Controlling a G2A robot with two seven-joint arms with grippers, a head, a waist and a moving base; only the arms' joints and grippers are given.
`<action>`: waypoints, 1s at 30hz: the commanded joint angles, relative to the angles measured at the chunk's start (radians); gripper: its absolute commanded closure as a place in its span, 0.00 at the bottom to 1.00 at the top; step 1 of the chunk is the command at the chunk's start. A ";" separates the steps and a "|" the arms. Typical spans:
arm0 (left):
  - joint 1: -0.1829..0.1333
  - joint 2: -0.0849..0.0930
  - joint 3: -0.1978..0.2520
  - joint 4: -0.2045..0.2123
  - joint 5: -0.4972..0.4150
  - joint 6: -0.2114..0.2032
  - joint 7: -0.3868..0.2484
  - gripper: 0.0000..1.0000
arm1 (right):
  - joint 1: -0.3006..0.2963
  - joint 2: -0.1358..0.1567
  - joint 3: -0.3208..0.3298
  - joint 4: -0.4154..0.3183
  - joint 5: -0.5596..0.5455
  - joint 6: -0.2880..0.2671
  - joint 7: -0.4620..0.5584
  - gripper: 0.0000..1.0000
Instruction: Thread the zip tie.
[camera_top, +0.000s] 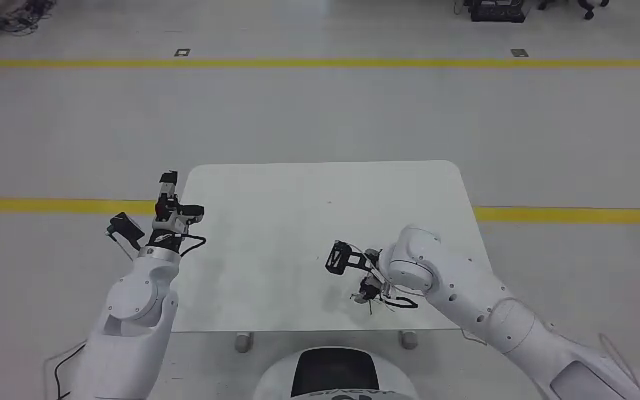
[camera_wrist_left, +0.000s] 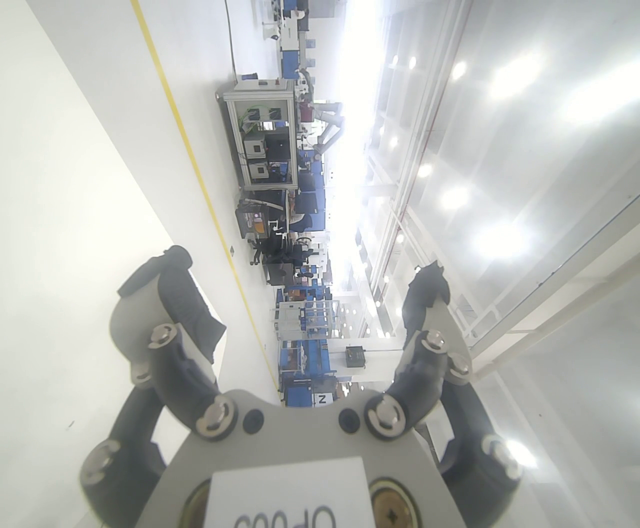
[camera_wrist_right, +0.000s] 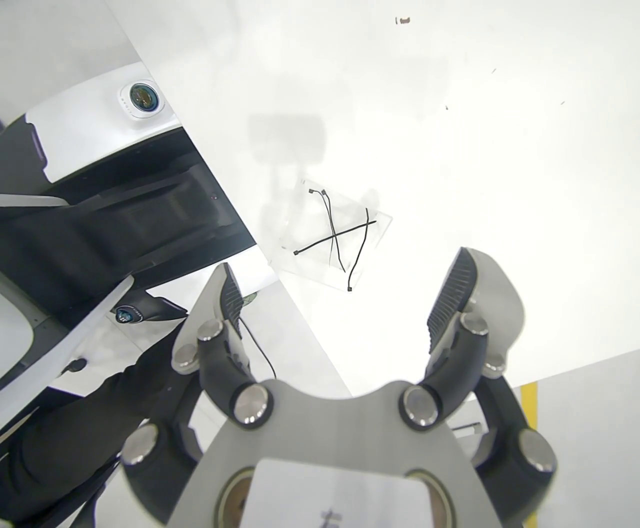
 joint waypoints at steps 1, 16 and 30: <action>0.000 0.000 0.000 0.000 0.000 0.000 0.000 0.00 | 0.000 0.000 0.000 0.000 0.000 0.000 0.000 0.00; 0.000 0.000 0.000 0.000 0.000 0.000 0.000 0.00 | 0.076 0.028 -0.138 -0.015 -0.098 0.000 -0.036 0.00; 0.000 0.000 0.000 0.000 0.000 0.000 0.000 0.00 | 0.228 0.043 -0.333 0.075 -0.001 0.000 -0.112 0.00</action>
